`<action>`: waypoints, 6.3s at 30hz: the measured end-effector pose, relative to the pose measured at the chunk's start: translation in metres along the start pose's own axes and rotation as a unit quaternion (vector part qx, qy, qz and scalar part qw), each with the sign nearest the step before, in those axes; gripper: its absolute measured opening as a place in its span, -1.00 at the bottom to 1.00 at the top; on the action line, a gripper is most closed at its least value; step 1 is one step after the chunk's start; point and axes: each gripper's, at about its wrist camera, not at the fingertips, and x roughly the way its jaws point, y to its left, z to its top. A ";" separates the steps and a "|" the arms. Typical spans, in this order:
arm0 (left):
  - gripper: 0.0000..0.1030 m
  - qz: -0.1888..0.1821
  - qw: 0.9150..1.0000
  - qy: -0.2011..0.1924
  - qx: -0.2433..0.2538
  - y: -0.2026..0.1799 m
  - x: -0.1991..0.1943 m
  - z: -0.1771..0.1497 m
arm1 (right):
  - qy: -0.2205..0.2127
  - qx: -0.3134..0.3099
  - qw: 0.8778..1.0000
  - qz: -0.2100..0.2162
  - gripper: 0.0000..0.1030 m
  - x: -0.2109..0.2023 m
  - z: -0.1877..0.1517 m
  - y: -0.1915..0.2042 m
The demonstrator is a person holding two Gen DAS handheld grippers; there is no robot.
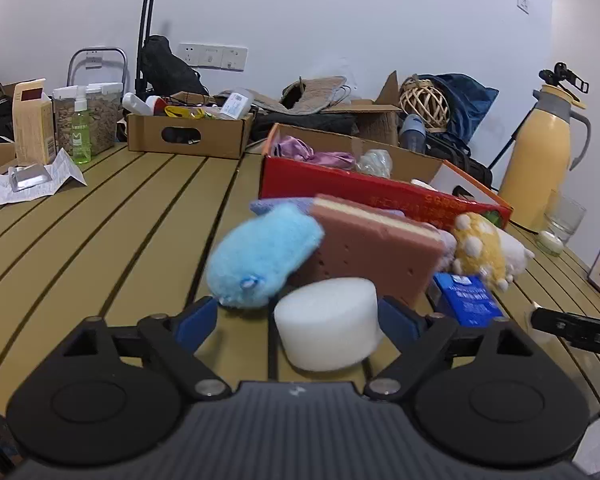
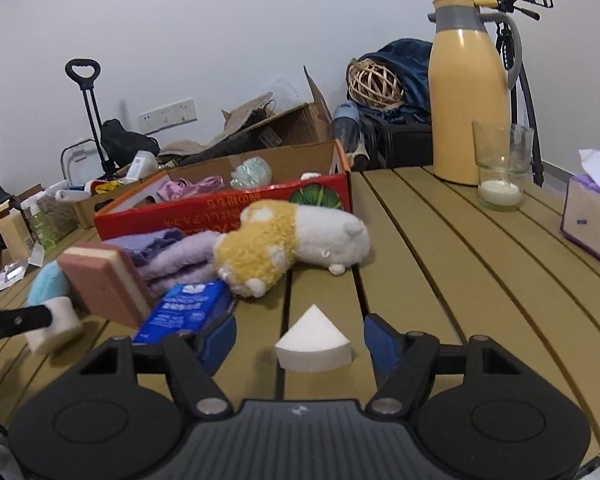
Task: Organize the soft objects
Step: 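Grasp the white sponge wedge with the right gripper while the left grasps the round white sponge, then carry both sponges into the cardboard box and open both grippers, then withdraw both grippers from the box back over the table, then move both grippers down onto the yellow-and-white plush toy, then close both grippers on the plush toy and lift it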
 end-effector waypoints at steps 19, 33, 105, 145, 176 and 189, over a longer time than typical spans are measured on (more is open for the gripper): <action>0.08 -0.034 0.999 0.029 0.027 -0.015 -0.004 -0.005 | -0.001 -0.024 1.000 -0.010 -0.38 0.011 -0.008 -0.001; 0.08 -0.121 0.991 -0.038 0.031 -0.032 -0.026 0.075 | -0.021 -0.008 0.999 0.038 -0.38 -0.017 0.013 -0.004; 1.00 -0.002 0.990 -0.091 0.112 0.004 -0.212 -0.023 | -0.059 -0.095 0.989 0.095 0.52 -0.226 -0.052 0.034; 0.22 -0.110 0.976 0.041 0.184 -0.171 0.111 0.039 | 0.048 0.064 0.990 0.114 0.24 0.094 0.089 -0.090; 0.35 -0.159 0.978 0.033 0.131 -0.150 0.036 0.038 | -0.019 0.087 0.996 0.026 -0.68 -0.018 0.038 -0.094; 0.25 -0.113 0.984 0.058 0.127 -0.144 0.055 0.019 | 0.046 0.112 0.992 0.047 -0.57 0.049 0.058 -0.108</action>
